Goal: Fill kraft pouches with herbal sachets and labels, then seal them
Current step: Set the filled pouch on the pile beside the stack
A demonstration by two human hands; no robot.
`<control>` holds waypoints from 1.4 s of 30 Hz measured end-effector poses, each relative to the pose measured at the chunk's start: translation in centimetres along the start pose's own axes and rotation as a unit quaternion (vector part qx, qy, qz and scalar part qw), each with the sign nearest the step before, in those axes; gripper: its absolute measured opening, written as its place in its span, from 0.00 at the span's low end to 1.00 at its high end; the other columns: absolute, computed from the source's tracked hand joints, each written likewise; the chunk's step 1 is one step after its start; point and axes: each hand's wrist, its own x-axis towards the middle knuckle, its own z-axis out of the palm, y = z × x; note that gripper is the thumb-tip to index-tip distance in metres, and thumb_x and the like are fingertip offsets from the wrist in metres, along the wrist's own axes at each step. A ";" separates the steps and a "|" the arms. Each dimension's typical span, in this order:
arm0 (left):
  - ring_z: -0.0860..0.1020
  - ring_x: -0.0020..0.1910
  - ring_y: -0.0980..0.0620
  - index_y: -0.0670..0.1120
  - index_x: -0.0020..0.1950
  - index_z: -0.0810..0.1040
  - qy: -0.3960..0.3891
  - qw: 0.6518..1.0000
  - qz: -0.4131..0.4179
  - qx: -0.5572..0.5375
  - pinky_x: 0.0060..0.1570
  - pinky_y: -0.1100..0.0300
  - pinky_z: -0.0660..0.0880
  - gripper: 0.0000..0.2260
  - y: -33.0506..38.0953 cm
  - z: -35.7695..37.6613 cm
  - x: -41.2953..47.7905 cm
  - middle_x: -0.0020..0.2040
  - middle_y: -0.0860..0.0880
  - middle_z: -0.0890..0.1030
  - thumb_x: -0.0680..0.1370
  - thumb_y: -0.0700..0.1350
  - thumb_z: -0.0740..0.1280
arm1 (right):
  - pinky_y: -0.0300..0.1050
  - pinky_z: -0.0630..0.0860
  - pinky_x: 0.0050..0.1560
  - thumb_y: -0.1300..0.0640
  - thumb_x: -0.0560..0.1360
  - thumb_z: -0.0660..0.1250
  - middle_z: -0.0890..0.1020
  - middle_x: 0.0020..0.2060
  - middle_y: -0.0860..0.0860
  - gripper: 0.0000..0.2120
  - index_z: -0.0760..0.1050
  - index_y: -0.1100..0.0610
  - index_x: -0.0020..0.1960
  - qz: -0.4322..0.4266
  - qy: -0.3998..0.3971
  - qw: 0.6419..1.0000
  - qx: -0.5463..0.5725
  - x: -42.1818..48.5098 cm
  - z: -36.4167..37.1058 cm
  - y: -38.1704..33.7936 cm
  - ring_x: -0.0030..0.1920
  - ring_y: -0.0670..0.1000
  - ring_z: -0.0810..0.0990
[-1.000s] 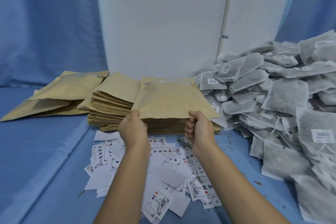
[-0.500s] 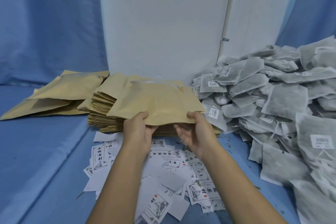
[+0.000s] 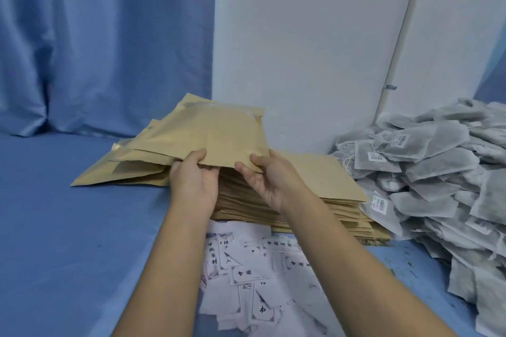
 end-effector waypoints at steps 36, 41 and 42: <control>0.78 0.31 0.56 0.43 0.46 0.78 0.052 0.979 0.047 0.193 0.29 0.68 0.73 0.10 0.6 1.4 2.1 0.39 0.48 0.82 0.78 0.35 0.58 | 0.44 0.77 0.55 0.65 0.76 0.58 0.81 0.53 0.55 0.13 0.78 0.60 0.57 -0.220 0.091 0.843 -0.483 3.4 1.7 -0.6 0.53 0.53 0.81; 0.75 0.44 0.48 0.38 0.55 0.75 0.262 0.932 0.095 0.231 0.33 0.59 0.69 0.12 -4.2 1.1 -1.5 0.49 0.43 0.78 0.78 0.36 0.55 | 0.51 0.58 0.71 0.43 0.77 0.59 0.72 0.68 0.54 0.26 0.67 0.56 0.70 -0.146 0.024 0.575 -0.805 0.4 -6.6 0.2 0.71 0.53 0.64; 0.74 0.45 0.46 0.38 0.53 0.74 0.279 0.929 0.089 0.227 0.33 0.60 0.67 0.10 -5.1 0.7 -2.0 0.48 0.43 0.76 0.79 0.36 0.54 | 0.52 0.60 0.71 0.42 0.77 0.59 0.76 0.61 0.54 0.23 0.69 0.56 0.65 -0.149 0.021 0.543 -0.826 0.0 -7.6 0.7 0.67 0.54 0.69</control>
